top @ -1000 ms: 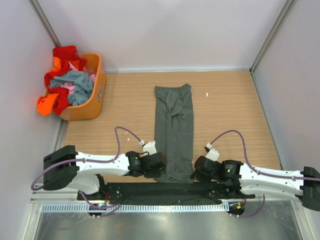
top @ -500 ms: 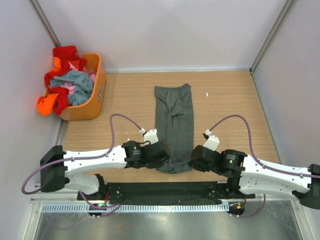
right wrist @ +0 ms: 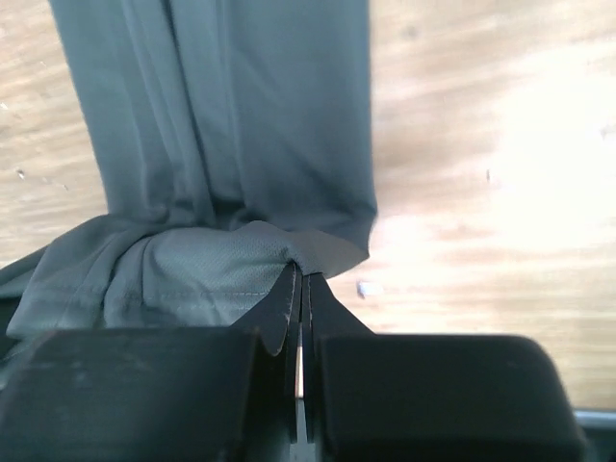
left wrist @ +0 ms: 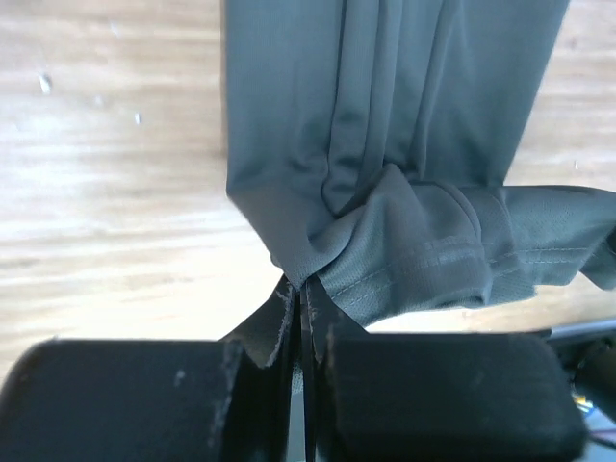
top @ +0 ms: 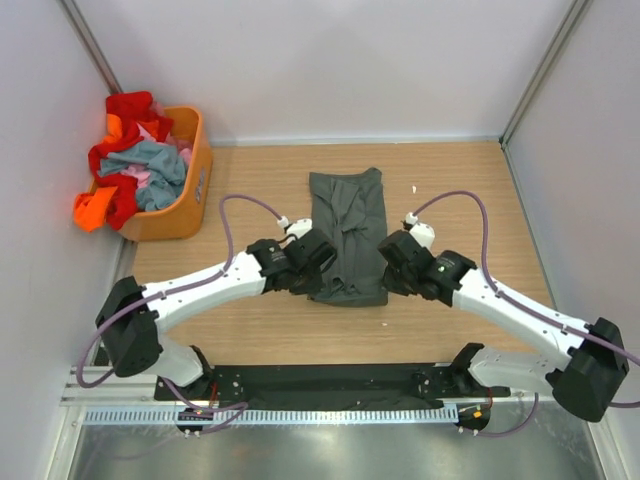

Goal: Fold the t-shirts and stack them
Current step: Fold the tshirt

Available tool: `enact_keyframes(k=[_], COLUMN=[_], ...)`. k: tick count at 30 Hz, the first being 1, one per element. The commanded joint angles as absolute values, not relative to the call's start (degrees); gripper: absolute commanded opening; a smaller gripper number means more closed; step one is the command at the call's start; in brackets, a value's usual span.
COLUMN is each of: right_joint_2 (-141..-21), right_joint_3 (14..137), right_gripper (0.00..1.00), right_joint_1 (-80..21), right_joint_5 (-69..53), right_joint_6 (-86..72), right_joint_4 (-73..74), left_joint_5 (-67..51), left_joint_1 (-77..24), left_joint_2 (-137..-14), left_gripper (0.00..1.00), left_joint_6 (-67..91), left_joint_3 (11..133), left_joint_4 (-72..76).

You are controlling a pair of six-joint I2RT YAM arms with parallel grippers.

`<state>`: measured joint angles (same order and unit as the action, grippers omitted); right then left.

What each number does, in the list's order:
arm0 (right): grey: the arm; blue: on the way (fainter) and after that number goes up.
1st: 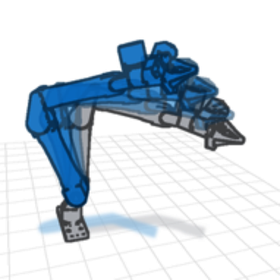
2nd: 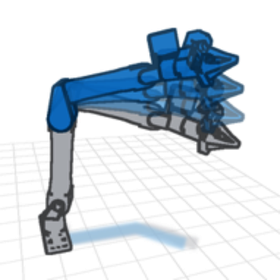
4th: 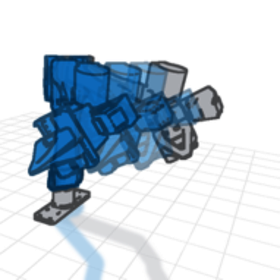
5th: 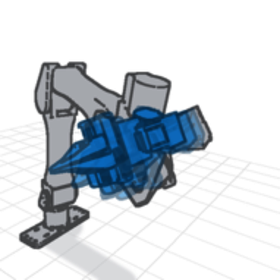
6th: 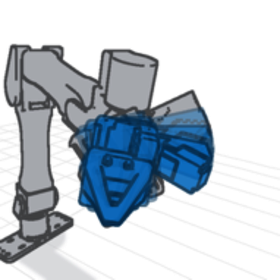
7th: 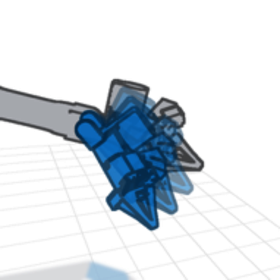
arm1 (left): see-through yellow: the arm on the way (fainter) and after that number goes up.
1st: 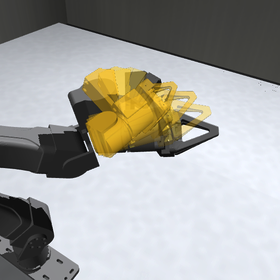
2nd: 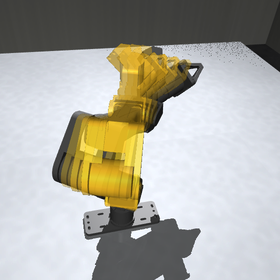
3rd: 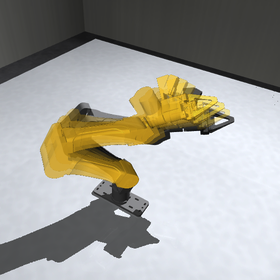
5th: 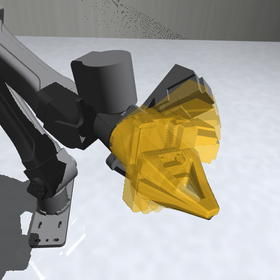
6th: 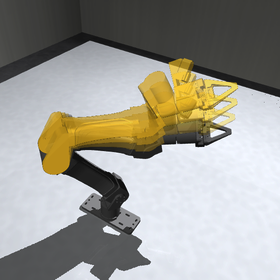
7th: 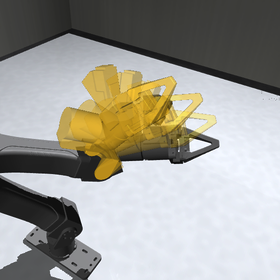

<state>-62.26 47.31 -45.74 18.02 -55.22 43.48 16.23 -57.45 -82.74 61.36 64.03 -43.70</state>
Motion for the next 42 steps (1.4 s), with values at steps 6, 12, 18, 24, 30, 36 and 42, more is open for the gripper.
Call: enact_keyframes(k=[6, 12, 18, 24, 30, 36, 42], right_joint_2=[-70.22, -76.89, -81.56, -86.39, -93.67, -102.11, -105.65], right_joint_3=[55.37, 58.27, 60.90, 63.36, 66.17, 75.46, 94.35], right_gripper=[0.01, 0.01, 0.01, 0.01, 0.01, 0.56, 0.84], right_joint_1=[-37.10, -32.88, -30.33, -26.99, -24.18, -20.14, -14.33], right_joint_5=[14.16, 11.52, 10.37, 8.62, 7.21, 6.06, 6.94], right_joint_6=[-42.46, -38.94, -37.01, -35.16, -34.80, -34.81, -31.12], right_joint_4=[38.32, 35.60, 33.84, 32.17, 30.85, 32.60, 40.77], left_joint_5=[11.87, 10.11, 8.18, 6.42, 4.75, 1.15, 1.05], left_joint_1=[-50.46, -45.80, -42.19, -39.64, -36.57, -33.50, -29.36], left_joint_2=[-90.95, -96.93, -104.49, -110.30, -116.00, -125.13, -127.62], left_gripper=[0.02, 0.02, 0.02, 0.02, 0.04, 0.48, 0.79], left_joint_6=[50.90, 45.71, 42.90, 41.57, 39.99, 37.36, 38.23], left_joint_3=[72.68, 80.15, 86.65, 90.17, 94.65, 106.24, 121.98], left_joint_4=[-44.56, -46.49, -47.90, -47.73, -47.72, -51.93, -60.64])
